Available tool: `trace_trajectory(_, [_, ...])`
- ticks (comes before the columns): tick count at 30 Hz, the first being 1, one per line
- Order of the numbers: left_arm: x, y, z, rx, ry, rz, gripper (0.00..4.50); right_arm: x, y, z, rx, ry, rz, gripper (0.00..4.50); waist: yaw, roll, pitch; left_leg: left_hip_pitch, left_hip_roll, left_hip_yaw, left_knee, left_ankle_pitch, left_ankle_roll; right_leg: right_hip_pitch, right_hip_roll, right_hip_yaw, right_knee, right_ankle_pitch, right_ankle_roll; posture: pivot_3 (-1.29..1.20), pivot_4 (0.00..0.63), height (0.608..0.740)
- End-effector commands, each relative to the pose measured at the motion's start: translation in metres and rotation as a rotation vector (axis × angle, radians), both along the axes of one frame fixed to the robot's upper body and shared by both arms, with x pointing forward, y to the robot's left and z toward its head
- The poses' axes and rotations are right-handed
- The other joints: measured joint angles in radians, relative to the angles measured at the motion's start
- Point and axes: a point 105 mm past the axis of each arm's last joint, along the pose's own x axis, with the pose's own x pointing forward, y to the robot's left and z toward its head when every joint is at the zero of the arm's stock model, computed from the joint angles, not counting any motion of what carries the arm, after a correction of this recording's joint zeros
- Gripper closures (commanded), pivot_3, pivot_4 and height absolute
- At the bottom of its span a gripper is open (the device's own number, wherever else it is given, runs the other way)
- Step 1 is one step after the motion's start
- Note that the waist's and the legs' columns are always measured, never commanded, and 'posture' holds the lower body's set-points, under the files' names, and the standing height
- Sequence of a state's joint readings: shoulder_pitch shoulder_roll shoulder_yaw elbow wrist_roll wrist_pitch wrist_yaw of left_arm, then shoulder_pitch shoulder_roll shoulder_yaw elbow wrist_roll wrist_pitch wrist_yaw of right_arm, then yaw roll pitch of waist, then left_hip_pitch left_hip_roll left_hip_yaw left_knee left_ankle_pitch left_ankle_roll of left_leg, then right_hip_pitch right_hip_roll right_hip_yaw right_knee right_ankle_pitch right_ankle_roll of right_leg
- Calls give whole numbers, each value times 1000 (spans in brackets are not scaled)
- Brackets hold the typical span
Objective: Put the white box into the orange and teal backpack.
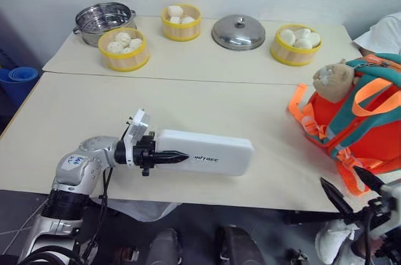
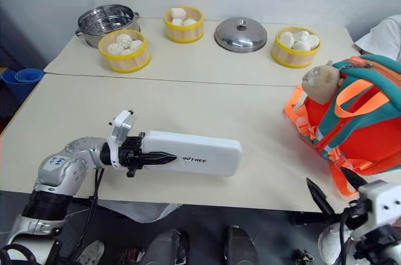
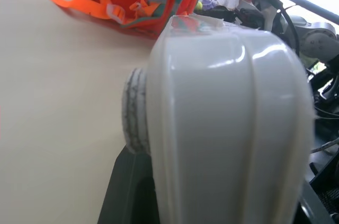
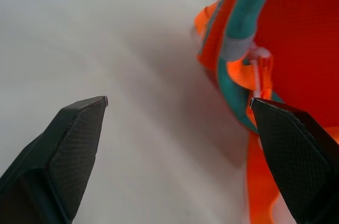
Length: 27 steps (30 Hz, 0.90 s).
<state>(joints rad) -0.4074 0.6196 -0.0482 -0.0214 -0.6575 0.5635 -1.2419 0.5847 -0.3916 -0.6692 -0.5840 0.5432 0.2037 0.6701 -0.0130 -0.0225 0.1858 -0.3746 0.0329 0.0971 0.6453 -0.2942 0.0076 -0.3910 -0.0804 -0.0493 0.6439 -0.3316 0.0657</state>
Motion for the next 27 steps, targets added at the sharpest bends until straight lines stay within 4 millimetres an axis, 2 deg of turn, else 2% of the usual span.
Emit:
trace_trajectory(1, [-9,0,7,10,-33,-94,3310,13,1,22,-10,-102,20,39,-8,0,0,0,0,0,-1,0,0,0,0,0,0,0,-1,0,150,740])
trace_trajectory(6, [-5,0,11,13,-80,-85,3310,68,2,29,20,-165,36,39,-15,1,0,0,0,0,0,0,0,-1,1,-1,1,-1,-1,0,150,740])
trace_trajectory(9, [-5,-1,12,12,-99,-75,3310,99,-5,29,3,-174,-26,39,-13,1,1,-1,0,-1,0,1,-1,-2,1,-1,3,-1,-2,0,150,740])
trace_trajectory(11, [-8,2,14,2,-98,-60,3310,116,2,42,63,-239,-7,425,-12,2,1,-2,0,-1,0,2,-4,-2,1,-2,3,-1,-2,0,150,740])
trace_trajectory(13, [-9,4,16,-7,-95,-47,3310,124,12,49,96,-271,33,952,-13,2,1,-2,-1,-1,1,3,-4,-2,1,-1,3,-1,-1,0,150,740])
trace_trajectory(15, [-10,10,20,-26,-108,-13,3310,133,35,53,90,-292,132,1683,-15,2,1,-2,0,-1,1,2,-4,-2,1,-2,3,-1,-1,0,150,740])
trace_trajectory(19, [-11,25,23,-33,-55,47,3310,140,78,68,123,-337,318,3067,-22,2,1,-2,1,-1,1,2,-3,-3,2,-2,4,-1,-1,0,150,740])
trace_trajectory(23, [-2,50,24,-43,-32,181,3310,131,120,84,195,-340,536,4479,-17,3,2,-2,1,-1,1,2,-3,-3,2,-2,5,-1,-1,0,150,740])
trace_trajectory(25, [0,65,21,-29,-10,226,3310,120,142,89,244,-304,665,4479,-19,3,2,-2,1,-1,0,2,-2,-3,1,-2,5,-1,-1,0,150,740])
trace_trajectory(27, [2,83,18,-4,6,279,3310,98,167,92,309,-225,845,4479,-22,3,2,-2,1,-1,0,1,-3,-4,2,-2,5,-1,-1,0,150,740])
